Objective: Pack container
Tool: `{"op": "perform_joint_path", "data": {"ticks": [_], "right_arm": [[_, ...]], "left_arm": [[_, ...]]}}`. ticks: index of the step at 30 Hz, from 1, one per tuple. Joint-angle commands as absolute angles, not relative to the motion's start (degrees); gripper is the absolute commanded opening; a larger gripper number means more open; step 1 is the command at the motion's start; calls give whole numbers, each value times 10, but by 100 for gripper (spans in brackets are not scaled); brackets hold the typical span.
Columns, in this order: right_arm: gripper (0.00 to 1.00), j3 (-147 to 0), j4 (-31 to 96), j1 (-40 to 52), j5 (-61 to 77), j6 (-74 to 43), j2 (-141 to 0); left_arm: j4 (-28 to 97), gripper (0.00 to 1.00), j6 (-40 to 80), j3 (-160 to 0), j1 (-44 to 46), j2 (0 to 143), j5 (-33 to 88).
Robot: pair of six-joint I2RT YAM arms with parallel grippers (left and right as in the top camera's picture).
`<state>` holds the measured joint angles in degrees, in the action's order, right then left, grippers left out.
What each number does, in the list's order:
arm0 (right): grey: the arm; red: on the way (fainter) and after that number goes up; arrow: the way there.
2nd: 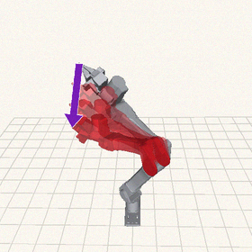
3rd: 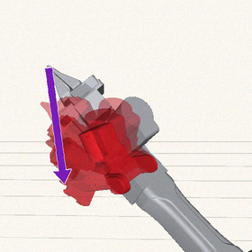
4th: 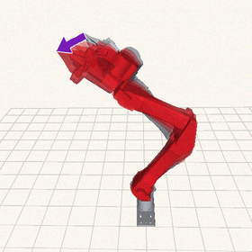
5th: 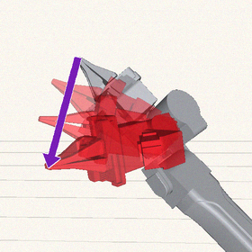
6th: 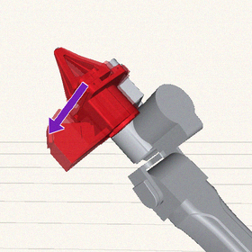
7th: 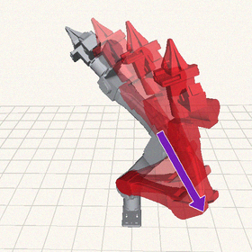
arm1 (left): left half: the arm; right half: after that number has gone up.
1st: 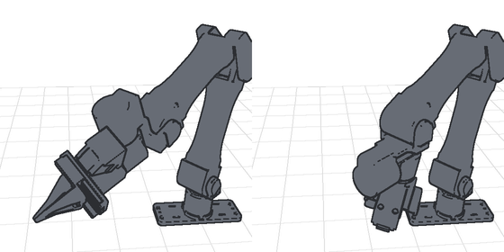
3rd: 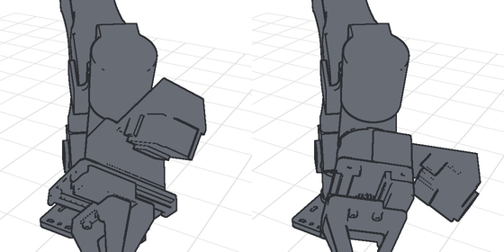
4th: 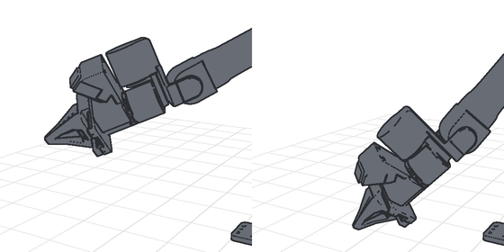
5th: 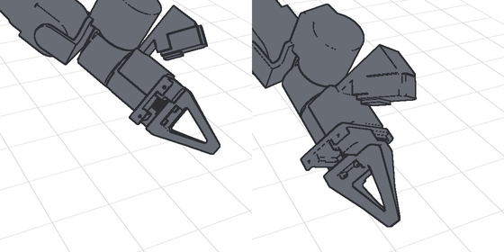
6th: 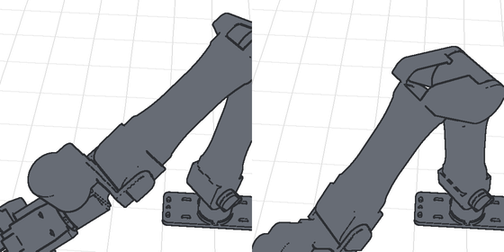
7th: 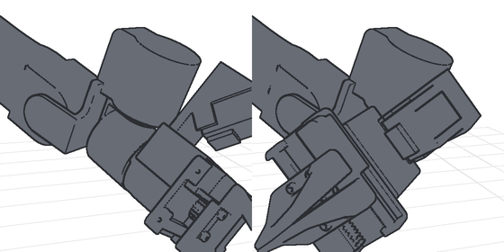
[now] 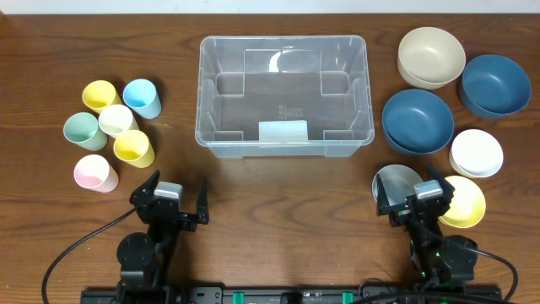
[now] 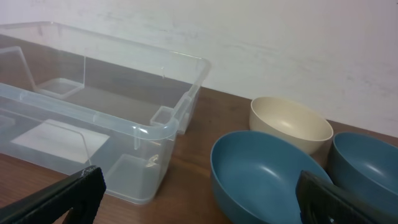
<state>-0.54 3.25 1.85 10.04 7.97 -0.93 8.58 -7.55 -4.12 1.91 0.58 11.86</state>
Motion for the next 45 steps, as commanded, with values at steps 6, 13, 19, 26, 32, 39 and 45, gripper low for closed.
{"op": "perform_joint_path", "data": {"ticks": [6, 13, 19, 26, 32, 39, 45], "right_arm": [[99, -3, 34, 23, 96, 78, -4], [99, -3, 34, 23, 96, 78, -4], [99, -3, 34, 23, 96, 78, -4], [99, -3, 34, 23, 96, 78, -4], [99, -3, 6, 22, 53, 77, -4], [99, -3, 29, 23, 101, 10, -4], [99, -23, 30, 22, 175, -49, -4]], "left_arm": [[102, 98, -79, -32, 16, 3, 125], [102, 98, -79, -32, 16, 3, 125], [102, 98, -79, -32, 16, 3, 125], [102, 98, -79, -32, 16, 3, 125], [102, 98, -79, -32, 16, 3, 125], [102, 98, -79, -32, 16, 3, 125], [102, 98, -79, -32, 16, 3, 125]]}}
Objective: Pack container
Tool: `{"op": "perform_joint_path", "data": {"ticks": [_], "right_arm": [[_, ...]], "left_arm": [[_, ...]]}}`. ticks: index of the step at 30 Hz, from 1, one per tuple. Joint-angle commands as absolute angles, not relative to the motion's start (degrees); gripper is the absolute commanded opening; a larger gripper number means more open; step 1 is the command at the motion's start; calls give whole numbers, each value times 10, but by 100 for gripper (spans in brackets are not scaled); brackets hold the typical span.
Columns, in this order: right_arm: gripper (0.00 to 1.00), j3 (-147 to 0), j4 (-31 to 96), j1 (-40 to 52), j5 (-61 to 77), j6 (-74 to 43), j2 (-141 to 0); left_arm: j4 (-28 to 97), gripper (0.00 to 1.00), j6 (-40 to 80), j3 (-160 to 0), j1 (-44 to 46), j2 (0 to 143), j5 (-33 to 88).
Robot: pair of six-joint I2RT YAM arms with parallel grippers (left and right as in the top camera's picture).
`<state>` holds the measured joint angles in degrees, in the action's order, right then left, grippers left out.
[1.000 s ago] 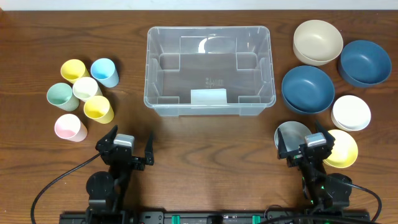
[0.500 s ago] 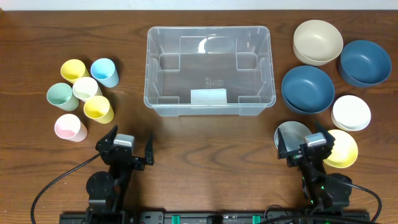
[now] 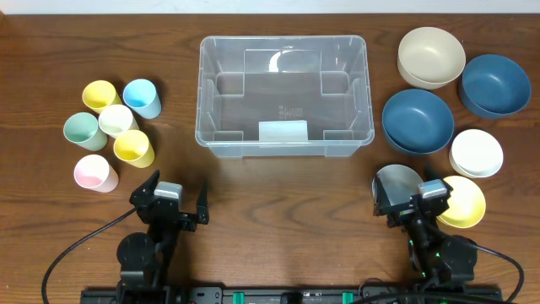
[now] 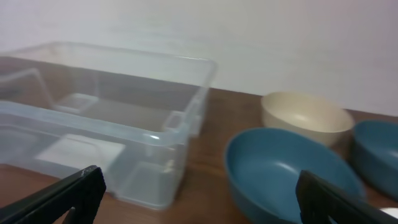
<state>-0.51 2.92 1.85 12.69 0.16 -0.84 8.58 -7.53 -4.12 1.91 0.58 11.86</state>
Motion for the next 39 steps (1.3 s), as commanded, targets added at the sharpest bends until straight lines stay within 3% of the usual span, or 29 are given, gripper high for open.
{"op": "perform_joint_path", "data": {"ticks": [1, 8, 12, 22, 30, 39], "right_arm": [[99, -32, 30, 22, 175, -60, -4], [99, -196, 94, -1, 169, -61, -80], [99, -362, 163, -34, 206, -51, -239], [99, -869, 507, -90, 256, -51, -684], [99, -909, 614, -90, 217, -35, -816], [94, -897, 674, -103, 17, -193, -928]], "left_arm": [[102, 98, -79, -32, 16, 3, 125], [102, 98, -79, -32, 16, 3, 125], [102, 98, -79, -32, 16, 3, 125], [102, 98, -79, -32, 16, 3, 125], [102, 98, -79, -32, 16, 3, 125], [102, 98, -79, -32, 16, 3, 125]]}}
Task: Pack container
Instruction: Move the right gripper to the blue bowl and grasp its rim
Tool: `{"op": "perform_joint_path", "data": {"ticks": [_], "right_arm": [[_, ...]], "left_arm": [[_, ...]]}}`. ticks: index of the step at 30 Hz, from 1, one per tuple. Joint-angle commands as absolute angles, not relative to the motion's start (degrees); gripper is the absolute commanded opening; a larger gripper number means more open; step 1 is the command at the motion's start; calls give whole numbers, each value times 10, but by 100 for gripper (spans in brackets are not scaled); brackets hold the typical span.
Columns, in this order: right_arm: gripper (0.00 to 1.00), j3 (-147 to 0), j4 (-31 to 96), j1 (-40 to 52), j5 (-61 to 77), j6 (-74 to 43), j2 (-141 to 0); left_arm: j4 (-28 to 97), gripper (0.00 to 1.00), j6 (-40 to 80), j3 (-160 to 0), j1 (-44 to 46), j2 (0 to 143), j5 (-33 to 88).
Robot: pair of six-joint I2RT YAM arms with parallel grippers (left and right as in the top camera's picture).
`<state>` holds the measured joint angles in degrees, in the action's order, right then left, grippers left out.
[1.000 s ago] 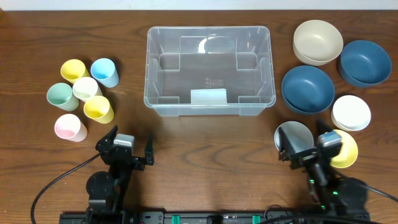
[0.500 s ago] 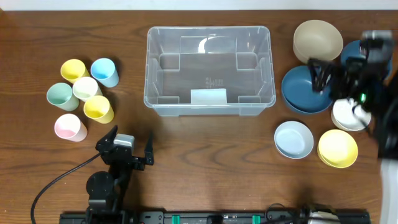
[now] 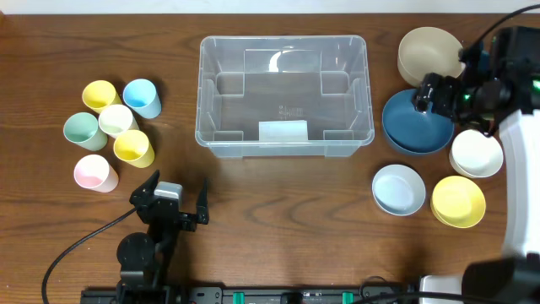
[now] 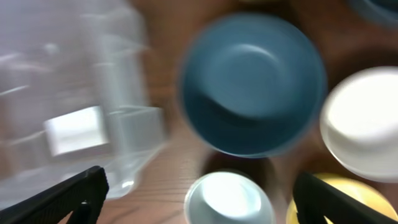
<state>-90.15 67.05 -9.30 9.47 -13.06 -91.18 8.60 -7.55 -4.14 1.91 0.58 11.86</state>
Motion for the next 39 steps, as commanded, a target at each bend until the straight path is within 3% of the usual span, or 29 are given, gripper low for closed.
{"op": "perform_joint_path", "data": {"ticks": [1, 9, 19, 28, 39], "right_arm": [[93, -890, 670, -107, 17, -193, -936], [82, -790, 609, -135, 4, -233, -957], [53, -671, 483, -146, 4, -292, -957], [38, -579, 384, -146, 0, -324, -957], [1, -576, 361, -146, 0, -323, -957]], "left_arm": [[102, 98, -79, -32, 16, 3, 125], [102, 98, -79, -32, 16, 3, 125], [102, 98, -79, -32, 16, 3, 125], [102, 98, -79, -32, 16, 3, 125], [102, 98, -79, -32, 16, 3, 125]]}}
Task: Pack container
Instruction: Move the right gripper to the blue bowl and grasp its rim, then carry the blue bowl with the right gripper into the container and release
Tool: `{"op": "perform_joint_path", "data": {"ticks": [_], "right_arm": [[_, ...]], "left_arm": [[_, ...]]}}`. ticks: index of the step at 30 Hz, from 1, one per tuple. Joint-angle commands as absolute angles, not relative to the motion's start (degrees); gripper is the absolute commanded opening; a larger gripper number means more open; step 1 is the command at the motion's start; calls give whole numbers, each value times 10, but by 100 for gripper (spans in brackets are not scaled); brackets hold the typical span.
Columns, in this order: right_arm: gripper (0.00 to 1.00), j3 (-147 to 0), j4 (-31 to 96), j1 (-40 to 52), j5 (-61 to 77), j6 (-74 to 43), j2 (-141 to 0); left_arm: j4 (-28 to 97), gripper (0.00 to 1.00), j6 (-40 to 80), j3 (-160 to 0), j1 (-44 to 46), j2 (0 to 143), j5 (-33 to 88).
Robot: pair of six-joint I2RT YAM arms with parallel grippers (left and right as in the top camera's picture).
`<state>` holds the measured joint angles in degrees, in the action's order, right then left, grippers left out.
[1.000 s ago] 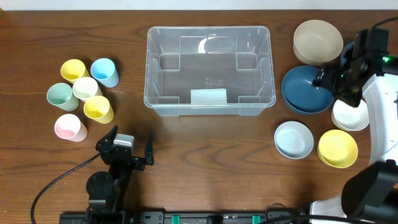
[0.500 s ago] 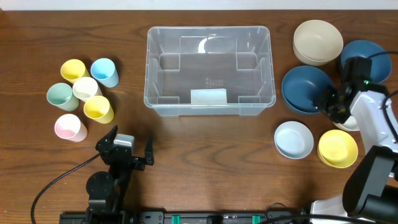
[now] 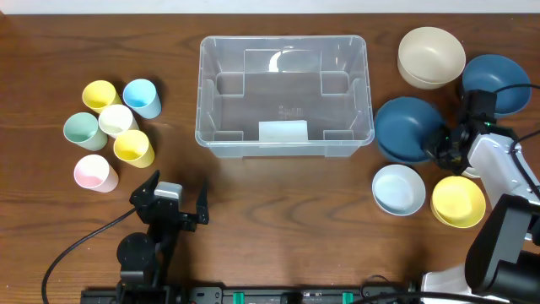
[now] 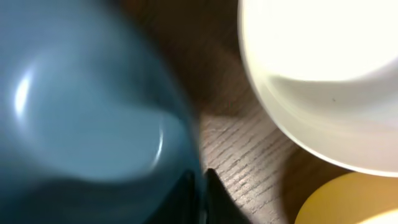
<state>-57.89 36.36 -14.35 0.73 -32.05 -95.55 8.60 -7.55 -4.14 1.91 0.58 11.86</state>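
Note:
The clear plastic container [image 3: 283, 40] stands at the back middle of the table. My right gripper [image 3: 445, 150] is down at the right rim of the nearer dark blue bowl [image 3: 407, 127]. In the right wrist view the right gripper [image 4: 202, 186] is shut on that bowl's [image 4: 93, 118] rim, one finger inside and one outside. The white bowl [image 4: 323, 74] lies just to its right; overhead my arm hides it. My left gripper [image 3: 177, 205] rests open near the front edge.
Several pastel cups [image 3: 114, 135] are clustered at the left. A beige bowl [image 3: 431, 57] and a second dark blue bowl [image 3: 498, 80] sit at the back right. A light blue bowl [image 3: 398, 188] and a yellow bowl [image 3: 458, 201] lie at the front right.
My right gripper was open above the dark blue bowl; now it is low and shut on the bowl's right rim. The bowl sits slightly further left. The left arm has not moved.
Both arms rested at the front edge, the right gripper open over the light blue and yellow bowls, at the two oldest moments. Then the right arm was out over the nearer dark blue bowl. Now it grips that bowl's rim.

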Motion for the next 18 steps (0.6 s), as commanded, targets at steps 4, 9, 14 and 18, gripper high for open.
{"op": "perform_joint_path", "data": {"ticks": [4, 9, 14, 18], "right_arm": [[1, -576, 353, -146, 0, -323, -957], [1, -578, 348, -146, 0, -314, -955], [1, -593, 361, -146, 3, -289, -929], [1, -629, 412, -146, 9, -276, -881]], "left_arm": [[102, 98, -79, -32, 16, 3, 125], [102, 98, -79, -32, 16, 3, 125], [102, 98, -79, -32, 16, 3, 125], [102, 98, -79, -32, 16, 3, 125]]}}
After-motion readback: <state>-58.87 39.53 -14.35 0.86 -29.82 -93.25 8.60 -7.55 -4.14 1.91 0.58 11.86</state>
